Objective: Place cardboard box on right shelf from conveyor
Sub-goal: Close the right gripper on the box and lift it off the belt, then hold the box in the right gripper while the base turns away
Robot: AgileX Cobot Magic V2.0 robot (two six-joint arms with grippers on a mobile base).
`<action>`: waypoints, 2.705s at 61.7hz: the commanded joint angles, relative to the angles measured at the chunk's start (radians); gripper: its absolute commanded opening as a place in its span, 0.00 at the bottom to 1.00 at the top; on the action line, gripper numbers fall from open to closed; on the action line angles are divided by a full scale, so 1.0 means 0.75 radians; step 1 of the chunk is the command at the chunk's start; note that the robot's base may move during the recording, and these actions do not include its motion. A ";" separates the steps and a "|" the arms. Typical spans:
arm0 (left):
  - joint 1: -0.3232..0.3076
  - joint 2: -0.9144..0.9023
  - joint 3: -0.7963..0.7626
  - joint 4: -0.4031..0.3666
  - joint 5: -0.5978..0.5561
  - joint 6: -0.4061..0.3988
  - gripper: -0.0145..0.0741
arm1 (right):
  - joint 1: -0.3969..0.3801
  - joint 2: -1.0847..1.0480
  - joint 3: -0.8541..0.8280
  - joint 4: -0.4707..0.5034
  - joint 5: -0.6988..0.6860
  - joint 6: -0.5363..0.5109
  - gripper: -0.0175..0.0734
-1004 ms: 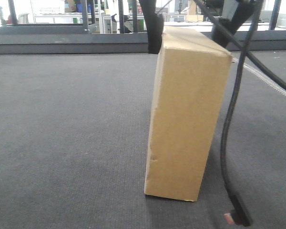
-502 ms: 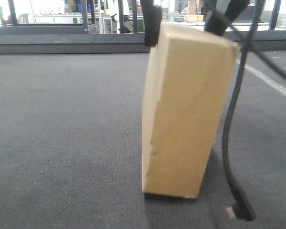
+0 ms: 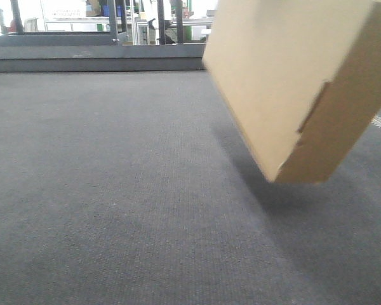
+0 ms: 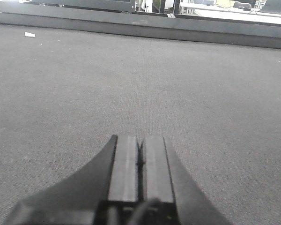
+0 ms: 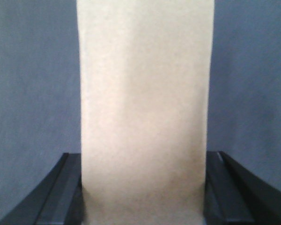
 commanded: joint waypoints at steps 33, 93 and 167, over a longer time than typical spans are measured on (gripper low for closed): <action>0.002 -0.009 -0.004 -0.006 -0.109 -0.004 0.03 | -0.522 -0.697 0.671 0.177 -0.889 -0.546 0.22; 0.002 -0.009 -0.004 -0.006 -0.109 -0.004 0.03 | -0.522 -1.497 1.189 0.078 -1.060 -0.554 0.22; 0.004 -0.009 -0.004 -0.006 -0.109 -0.004 0.03 | -0.522 -1.497 1.189 0.078 -1.060 -0.554 0.22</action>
